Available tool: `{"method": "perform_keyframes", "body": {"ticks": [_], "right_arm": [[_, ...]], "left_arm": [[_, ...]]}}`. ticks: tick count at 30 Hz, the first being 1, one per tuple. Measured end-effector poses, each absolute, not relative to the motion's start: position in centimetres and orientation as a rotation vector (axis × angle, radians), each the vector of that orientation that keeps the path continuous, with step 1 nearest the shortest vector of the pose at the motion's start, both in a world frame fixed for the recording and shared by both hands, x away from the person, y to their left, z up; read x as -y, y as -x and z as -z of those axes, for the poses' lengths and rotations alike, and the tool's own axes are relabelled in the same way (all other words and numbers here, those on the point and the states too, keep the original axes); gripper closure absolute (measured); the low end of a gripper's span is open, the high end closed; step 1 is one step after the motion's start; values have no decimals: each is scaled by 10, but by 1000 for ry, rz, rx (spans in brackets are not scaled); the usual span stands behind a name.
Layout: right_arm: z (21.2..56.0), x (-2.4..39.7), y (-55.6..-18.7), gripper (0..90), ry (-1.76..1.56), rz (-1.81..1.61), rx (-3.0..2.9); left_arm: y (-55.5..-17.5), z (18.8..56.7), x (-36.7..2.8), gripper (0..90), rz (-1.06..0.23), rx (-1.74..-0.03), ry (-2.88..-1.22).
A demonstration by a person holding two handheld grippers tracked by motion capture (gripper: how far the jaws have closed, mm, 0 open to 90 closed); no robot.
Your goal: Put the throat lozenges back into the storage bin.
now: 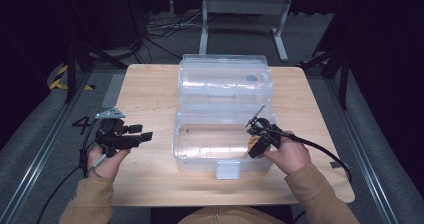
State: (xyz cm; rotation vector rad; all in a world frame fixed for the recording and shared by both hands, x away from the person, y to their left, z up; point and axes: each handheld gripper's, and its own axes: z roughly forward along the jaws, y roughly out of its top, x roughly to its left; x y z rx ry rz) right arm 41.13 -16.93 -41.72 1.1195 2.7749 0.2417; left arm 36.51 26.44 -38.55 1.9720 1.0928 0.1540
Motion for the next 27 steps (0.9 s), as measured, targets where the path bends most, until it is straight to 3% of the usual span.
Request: {"method": "perform_keyframes", "body": {"ticks": [14,27], "right_arm": [[413,175,-411,152,-1150,-288,-2794],[399,184,-407,188,-1152,-407,-2757]], "left_arm": [[-367,385,-264,434,-161,-1085,-1974],[-371,384,-260,434,-153,-1068,-1979]]}}
